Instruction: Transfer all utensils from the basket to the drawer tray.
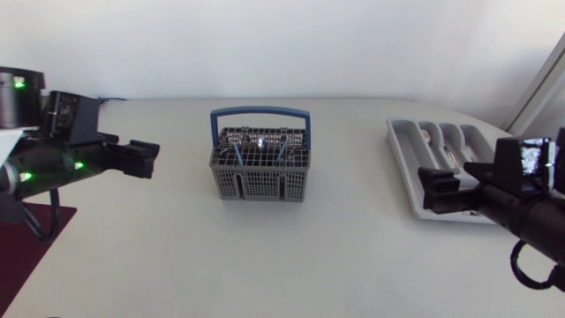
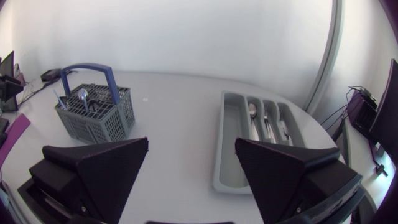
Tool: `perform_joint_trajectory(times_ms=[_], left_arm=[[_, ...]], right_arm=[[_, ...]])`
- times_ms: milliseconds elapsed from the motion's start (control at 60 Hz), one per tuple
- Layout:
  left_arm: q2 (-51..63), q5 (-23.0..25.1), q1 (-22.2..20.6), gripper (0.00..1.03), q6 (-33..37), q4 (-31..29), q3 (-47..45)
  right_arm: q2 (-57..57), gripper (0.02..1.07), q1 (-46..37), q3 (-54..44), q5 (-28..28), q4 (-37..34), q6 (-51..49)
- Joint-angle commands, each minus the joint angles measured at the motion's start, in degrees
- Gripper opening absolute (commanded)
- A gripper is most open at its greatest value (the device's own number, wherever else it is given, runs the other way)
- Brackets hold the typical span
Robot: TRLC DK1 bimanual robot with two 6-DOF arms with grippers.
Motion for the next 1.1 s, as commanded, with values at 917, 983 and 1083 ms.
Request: perform_joint_trajectory(times_ms=[917, 983, 1083], left_arm=[[38.8, -14.4, -18.2, 0.72, 17.2, -9.7, 28.2], [39.7, -15.5, -17.9, 0.63, 17.6, -8.0, 28.1], [40.3, -15.7, -17.6, 0.59, 17.8, -6.5, 27.9]], right_arm=[[24.9, 1.02, 7.4, 16.9, -12.4, -14.0, -7.8], [24.9, 1.02, 7.8, 16.9, -12.2, -14.0, -7.8], [24.9, 1.02, 7.9, 16.8, -12.2, -14.1, -7.8]])
